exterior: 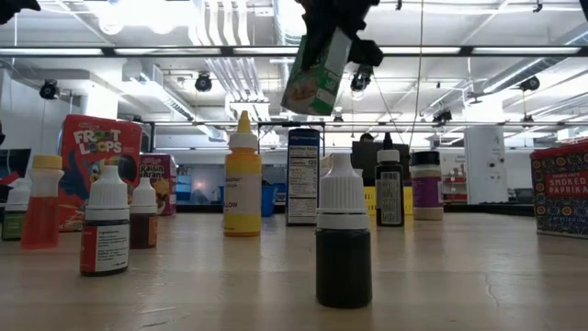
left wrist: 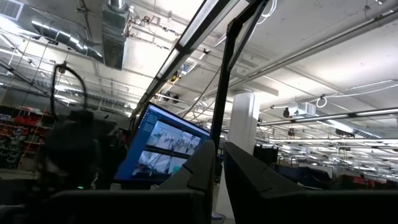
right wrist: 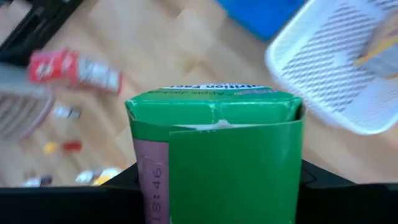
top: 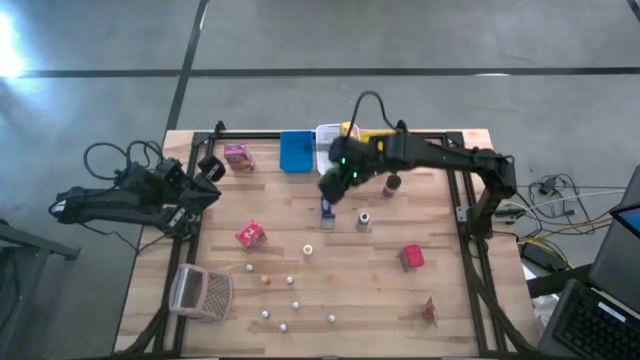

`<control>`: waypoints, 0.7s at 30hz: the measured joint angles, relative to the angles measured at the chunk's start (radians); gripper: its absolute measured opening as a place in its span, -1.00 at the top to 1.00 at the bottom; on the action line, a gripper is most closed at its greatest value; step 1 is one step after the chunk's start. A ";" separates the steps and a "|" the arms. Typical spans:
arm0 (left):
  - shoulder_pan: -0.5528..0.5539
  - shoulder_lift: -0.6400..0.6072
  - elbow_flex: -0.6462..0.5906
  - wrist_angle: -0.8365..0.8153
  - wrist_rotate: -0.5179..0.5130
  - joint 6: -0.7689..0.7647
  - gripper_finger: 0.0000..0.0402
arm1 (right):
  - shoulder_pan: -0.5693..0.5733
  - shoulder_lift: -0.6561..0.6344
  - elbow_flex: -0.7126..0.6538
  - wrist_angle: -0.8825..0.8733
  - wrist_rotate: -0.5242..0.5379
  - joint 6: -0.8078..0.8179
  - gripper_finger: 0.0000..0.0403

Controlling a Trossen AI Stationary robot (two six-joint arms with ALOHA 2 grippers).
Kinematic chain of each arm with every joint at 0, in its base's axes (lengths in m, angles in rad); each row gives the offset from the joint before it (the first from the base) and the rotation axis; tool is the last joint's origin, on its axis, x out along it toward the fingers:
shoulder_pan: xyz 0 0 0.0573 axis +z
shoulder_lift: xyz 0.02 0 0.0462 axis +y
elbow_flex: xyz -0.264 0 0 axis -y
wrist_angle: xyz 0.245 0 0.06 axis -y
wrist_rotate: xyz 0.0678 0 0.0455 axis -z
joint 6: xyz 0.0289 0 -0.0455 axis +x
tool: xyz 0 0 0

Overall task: Pick & Place Kitchen Items
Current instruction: Put the green cereal box into the white bin

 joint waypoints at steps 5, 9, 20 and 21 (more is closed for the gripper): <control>0.000 0.000 0.000 0.000 0.000 0.000 0.80 | -0.101 0.000 -0.010 0.001 0.007 0.018 0.24; 0.000 0.000 0.000 0.000 0.000 0.000 0.80 | -0.162 0.000 -0.035 0.000 0.015 0.060 0.26; 0.000 0.000 0.000 0.000 0.000 0.000 0.80 | -0.247 0.000 -0.092 0.007 0.063 0.121 0.16; 0.000 0.000 0.000 0.000 0.000 0.000 0.80 | -0.253 0.000 -0.104 0.017 0.063 0.126 0.17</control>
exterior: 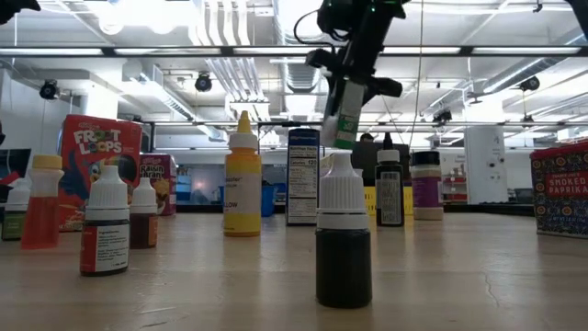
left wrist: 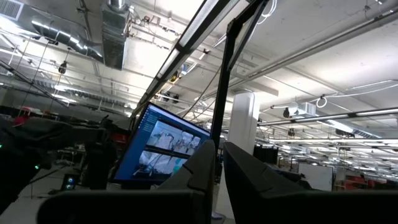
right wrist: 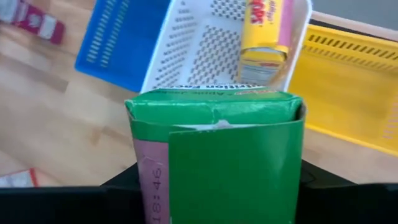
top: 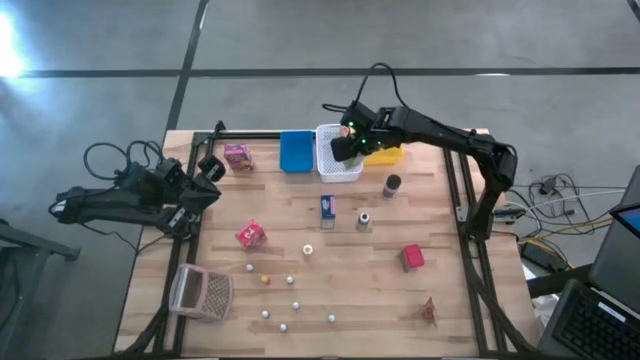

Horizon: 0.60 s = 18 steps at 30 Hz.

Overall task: Pick & Place Kitchen Items
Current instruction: Put the green cereal box into the white bin

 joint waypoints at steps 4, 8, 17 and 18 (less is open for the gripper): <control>0.000 0.000 0.000 0.000 0.000 0.000 0.80 | -0.024 0.000 -0.041 0.041 -0.001 0.017 0.23; 0.000 0.000 0.000 0.000 0.000 0.000 0.80 | -0.045 0.000 -0.083 0.109 -0.010 0.022 0.24; 0.000 0.000 0.000 0.000 0.000 0.000 0.80 | -0.070 0.000 -0.116 0.120 -0.008 0.021 0.15; 0.000 0.000 0.000 0.000 0.000 0.000 0.80 | -0.071 0.000 -0.120 0.123 -0.008 0.020 0.15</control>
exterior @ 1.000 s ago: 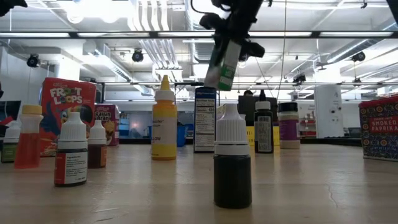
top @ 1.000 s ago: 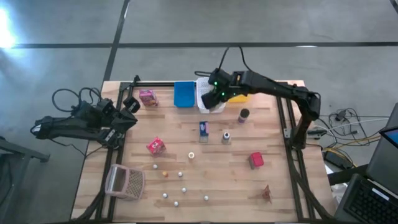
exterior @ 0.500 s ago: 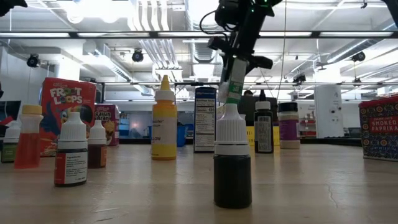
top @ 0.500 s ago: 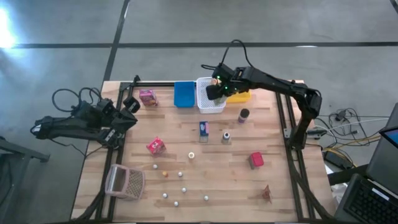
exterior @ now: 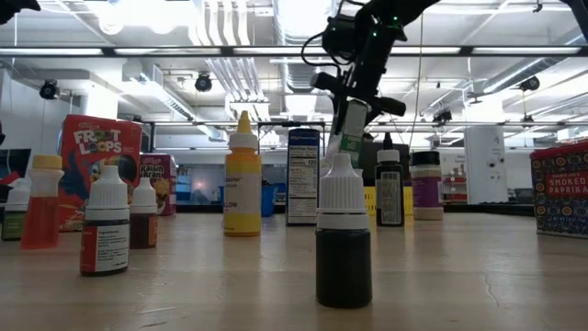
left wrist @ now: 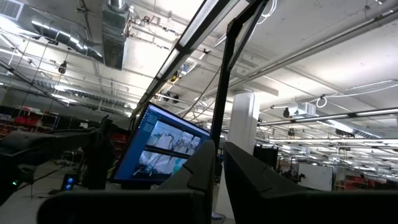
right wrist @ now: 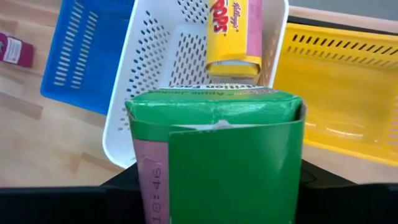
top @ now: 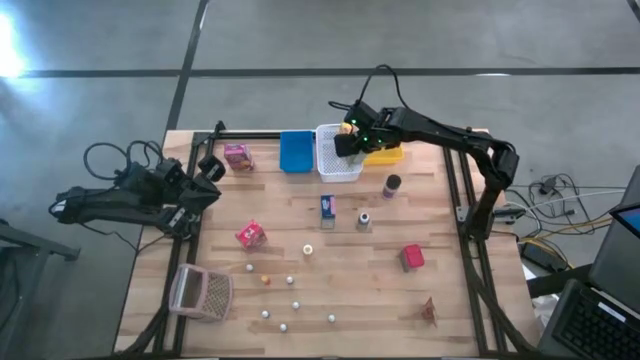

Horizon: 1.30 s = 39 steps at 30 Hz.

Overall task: Pick & Place Kitchen Items
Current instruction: Put the green cereal box into the white bin

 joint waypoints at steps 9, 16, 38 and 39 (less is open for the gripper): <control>0.000 0.000 0.000 0.000 0.000 0.000 0.80 | -0.010 0.000 -0.068 0.091 0.001 -0.002 0.24; 0.000 0.000 0.000 0.000 0.000 0.000 0.80 | -0.022 0.000 -0.135 0.131 0.000 0.008 0.15; 0.000 0.000 0.000 0.000 0.000 0.000 0.80 | -0.027 0.000 -0.298 0.340 0.000 -0.006 0.13; 0.000 0.000 0.000 0.000 0.000 0.000 0.80 | -0.026 0.000 -0.301 0.346 0.000 -0.006 0.13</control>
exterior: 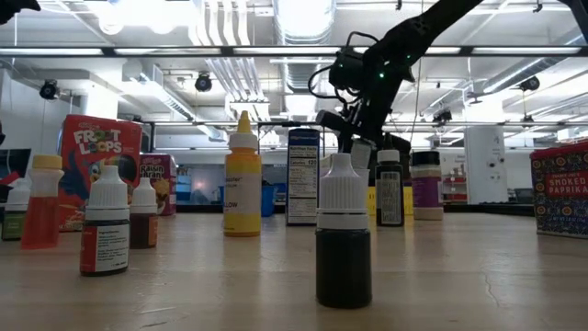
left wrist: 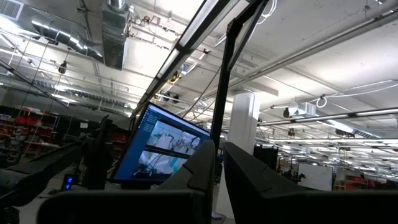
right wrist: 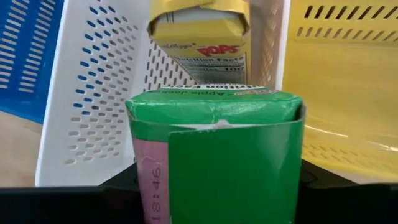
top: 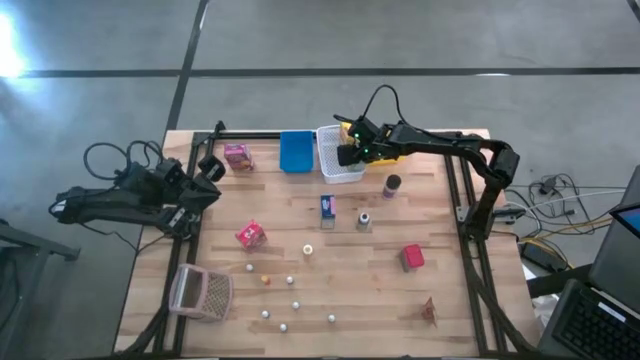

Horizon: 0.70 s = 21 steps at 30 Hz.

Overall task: Pick & Place Kitchen Items
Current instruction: Put the green cereal box into the white bin

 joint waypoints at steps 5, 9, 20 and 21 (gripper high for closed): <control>0.000 0.000 0.000 0.000 0.000 0.000 0.80 | 0.000 0.000 -0.027 0.042 0.000 -0.007 0.17; 0.000 0.000 0.000 0.000 0.000 0.000 0.80 | 0.000 0.000 -0.040 0.047 0.000 -0.011 0.21; 0.000 0.000 0.000 0.000 0.000 0.000 0.80 | 0.000 0.000 -0.040 0.047 0.000 -0.028 0.01; 0.000 0.000 0.000 0.000 0.000 0.000 0.80 | 0.000 0.000 -0.039 0.047 0.000 -0.030 -0.02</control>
